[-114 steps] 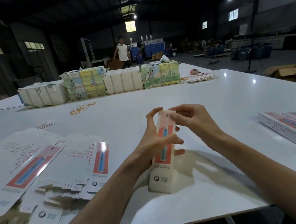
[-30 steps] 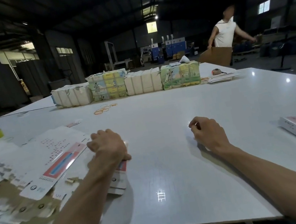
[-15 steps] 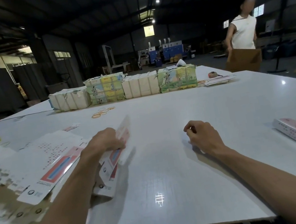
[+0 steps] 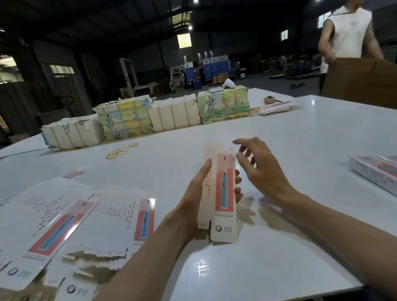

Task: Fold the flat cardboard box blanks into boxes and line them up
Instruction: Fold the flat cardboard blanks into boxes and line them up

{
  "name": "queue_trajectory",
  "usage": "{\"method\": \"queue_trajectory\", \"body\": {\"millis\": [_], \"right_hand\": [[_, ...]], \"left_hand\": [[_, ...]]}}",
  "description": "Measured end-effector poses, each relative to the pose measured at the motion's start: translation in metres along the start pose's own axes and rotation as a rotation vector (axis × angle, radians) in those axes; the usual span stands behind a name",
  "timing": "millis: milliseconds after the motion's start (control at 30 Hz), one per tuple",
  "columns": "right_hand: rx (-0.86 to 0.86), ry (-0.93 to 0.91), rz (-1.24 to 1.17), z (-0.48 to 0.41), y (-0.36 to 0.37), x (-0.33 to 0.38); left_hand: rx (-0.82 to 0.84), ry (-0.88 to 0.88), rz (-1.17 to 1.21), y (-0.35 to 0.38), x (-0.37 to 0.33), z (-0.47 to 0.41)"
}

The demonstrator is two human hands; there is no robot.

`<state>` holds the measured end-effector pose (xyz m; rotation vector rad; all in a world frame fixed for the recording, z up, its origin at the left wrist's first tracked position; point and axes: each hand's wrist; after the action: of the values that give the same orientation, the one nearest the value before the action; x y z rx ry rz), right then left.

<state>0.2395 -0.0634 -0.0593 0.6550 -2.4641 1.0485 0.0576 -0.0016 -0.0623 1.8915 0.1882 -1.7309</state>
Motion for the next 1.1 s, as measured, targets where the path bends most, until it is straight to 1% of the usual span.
{"method": "queue_trajectory", "body": {"millis": [67,167,233,300,467,567,700,800,900,1000,1100], "right_hand": [[0.064,-0.007,0.075,-0.003,-0.001,-0.002],[0.167,0.001,0.091,-0.004,-0.002,0.002],[0.182,0.009,0.130,-0.005,-0.002,0.004],[0.173,0.019,0.105,-0.004,-0.002,0.004],[0.166,0.019,-0.072,-0.008,-0.008,0.008],[0.159,0.085,-0.217,-0.014,-0.013,0.012],[0.180,0.165,-0.356,-0.017,-0.018,0.018],[0.224,0.215,-0.594,-0.017,-0.026,0.020],[0.236,0.222,-0.785,-0.014,-0.032,0.020],[0.251,0.216,-0.874,-0.013,-0.038,0.022],[0.291,0.190,-0.928,-0.012,-0.041,0.021]], "left_hand": [[0.029,0.035,0.034,-0.001,0.001,-0.001],[0.048,0.001,-0.014,-0.002,0.002,0.001],[0.054,-0.001,-0.066,-0.002,0.005,0.003],[0.056,0.021,-0.093,0.001,0.006,0.005],[0.053,0.046,-0.048,0.005,0.001,0.007],[0.112,0.019,-0.011,0.006,0.000,0.006],[0.129,-0.041,-0.057,0.003,0.000,0.002],[0.172,-0.073,-0.088,0.003,-0.005,0.002],[0.225,-0.078,-0.097,0.005,-0.007,-0.001],[0.288,-0.079,-0.089,0.009,-0.008,-0.003],[0.295,-0.086,-0.100,0.011,-0.009,-0.003]]}}
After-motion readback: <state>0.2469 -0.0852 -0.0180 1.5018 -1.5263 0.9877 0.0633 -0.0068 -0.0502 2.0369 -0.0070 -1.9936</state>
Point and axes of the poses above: each hand's wrist, its own z-axis away from the middle knuckle, its own y-axis out of the palm, x = y × z, and after that the axes turned 11 degrees about x, right-handed
